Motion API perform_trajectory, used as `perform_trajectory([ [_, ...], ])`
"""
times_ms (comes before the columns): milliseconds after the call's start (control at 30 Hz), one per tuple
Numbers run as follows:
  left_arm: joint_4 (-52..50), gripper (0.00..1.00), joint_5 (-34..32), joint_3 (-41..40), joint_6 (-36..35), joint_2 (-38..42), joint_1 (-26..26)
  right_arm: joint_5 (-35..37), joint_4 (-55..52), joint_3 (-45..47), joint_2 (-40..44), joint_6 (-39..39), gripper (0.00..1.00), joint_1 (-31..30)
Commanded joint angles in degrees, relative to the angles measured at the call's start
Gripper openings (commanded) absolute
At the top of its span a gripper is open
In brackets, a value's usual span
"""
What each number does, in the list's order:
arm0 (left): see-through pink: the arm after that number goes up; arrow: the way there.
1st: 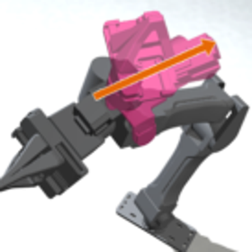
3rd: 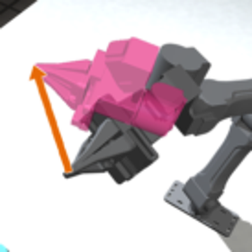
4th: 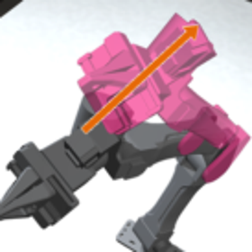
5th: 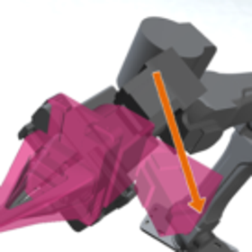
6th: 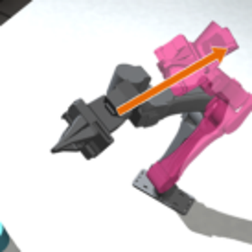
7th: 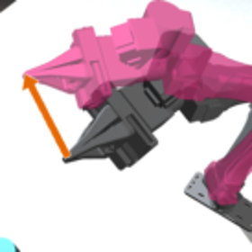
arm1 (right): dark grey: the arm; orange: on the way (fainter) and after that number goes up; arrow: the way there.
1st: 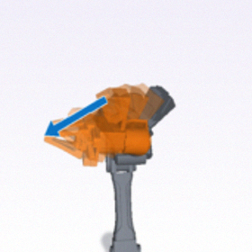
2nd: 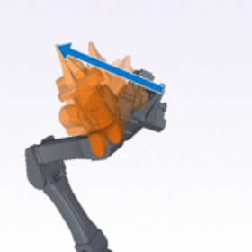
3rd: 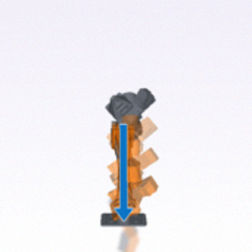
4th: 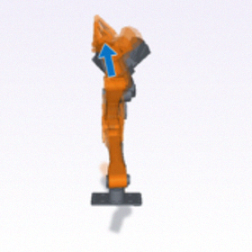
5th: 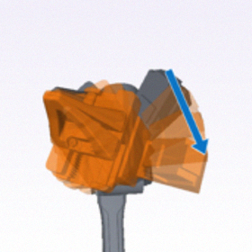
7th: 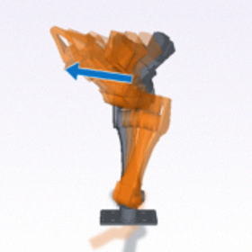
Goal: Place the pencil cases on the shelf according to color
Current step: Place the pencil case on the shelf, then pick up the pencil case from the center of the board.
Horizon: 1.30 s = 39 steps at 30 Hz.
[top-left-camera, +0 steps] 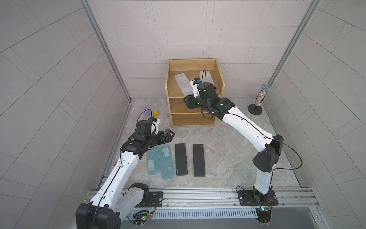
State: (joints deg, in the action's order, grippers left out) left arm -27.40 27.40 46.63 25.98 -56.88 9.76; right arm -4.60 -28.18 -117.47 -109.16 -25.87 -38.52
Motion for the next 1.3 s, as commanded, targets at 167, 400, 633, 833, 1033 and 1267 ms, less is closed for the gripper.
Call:
perform_trajectory([
  [167,-2.76,0.99,-3.99,1.09,-1.38,-0.63,0.18,2.54,-5.34,4.65,5.52,1.32,0.78,-2.28],
  [400,-9.10,0.99,-18.30,3.94,-0.91,-4.12,10.92,10.45,-2.91,28.27,23.41,-1.09,0.95,-5.17],
  [633,-6.54,1.00,-24.05,-2.95,8.13,-2.13,19.82,15.51,-2.66,54.97,37.37,-12.65,0.99,-12.24],
  [833,-1.95,1.00,-26.31,-8.95,13.83,-1.12,24.91,18.22,-0.89,68.28,39.07,-24.63,1.00,-19.57],
  [1033,-0.37,1.00,-28.73,-10.75,15.24,0.27,28.14,17.18,4.71,70.59,34.62,-28.73,1.00,-23.34],
  [1267,-2.56,1.00,-30.99,-10.54,15.01,-0.28,29.15,13.78,9.80,68.71,24.67,-30.52,1.00,-26.30],
])
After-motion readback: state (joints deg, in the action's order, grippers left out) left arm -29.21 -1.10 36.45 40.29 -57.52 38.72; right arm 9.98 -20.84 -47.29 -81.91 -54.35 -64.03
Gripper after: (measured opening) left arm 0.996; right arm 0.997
